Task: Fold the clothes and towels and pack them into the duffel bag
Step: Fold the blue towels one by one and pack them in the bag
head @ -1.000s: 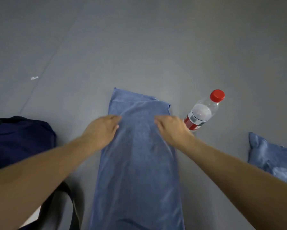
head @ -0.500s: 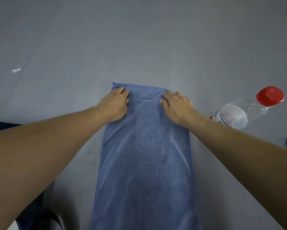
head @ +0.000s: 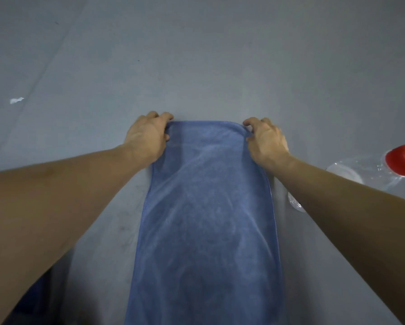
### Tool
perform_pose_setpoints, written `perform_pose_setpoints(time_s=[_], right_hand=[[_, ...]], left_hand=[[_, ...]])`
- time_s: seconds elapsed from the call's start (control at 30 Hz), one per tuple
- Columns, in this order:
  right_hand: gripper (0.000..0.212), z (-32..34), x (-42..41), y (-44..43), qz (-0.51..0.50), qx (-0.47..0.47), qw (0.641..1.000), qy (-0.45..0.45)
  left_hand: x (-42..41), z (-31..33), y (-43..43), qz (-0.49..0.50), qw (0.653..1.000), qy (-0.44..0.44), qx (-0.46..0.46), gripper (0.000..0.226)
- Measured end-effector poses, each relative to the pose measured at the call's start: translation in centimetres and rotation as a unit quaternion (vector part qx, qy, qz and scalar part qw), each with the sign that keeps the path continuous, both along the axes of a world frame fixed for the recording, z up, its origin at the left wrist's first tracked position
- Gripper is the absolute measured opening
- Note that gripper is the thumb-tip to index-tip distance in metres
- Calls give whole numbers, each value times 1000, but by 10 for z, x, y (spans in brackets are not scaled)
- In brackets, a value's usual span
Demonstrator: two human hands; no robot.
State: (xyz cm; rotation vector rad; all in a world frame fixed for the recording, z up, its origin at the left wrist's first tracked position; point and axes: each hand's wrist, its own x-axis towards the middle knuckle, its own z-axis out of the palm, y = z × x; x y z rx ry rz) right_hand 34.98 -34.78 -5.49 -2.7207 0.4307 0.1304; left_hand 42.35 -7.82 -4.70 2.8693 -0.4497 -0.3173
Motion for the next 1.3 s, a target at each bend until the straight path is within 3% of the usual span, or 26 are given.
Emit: perform_pose_setpoints(time_s=[0.13,0.23,0.37,0.6,0.73,0.9,1.0,1.23,1.3], right_hand=[[41,3,5,3,12,-32,998,45],[30,10,6,2,6,-25,998,56],[8,20,-11,1,5,23,1000,-4],[12,80,-70,26,25,52,979,-195],[7,116,-141,42,57,39,976,-206],[23,137,-262,48,97,63,984,-138],[31,133,-346,54,183,59,975,-112],[22,70,-464,70,309,1,943,-125],[52,59,-477,72,325,-1,941,-96]], left_hand=[[-9,-4,1,38,997,-45,-44,24],[-12,3,5,38,995,-71,-65,19],[-18,17,18,52,989,-99,-96,18],[-67,63,57,11,963,-200,-178,11],[-132,88,94,-31,959,-233,-160,6],[-235,110,122,-75,966,-190,-159,9],[-307,113,131,-120,967,-167,-149,27],[-422,66,157,-205,973,-75,-70,22],[-435,50,173,-226,971,-61,-51,18]])
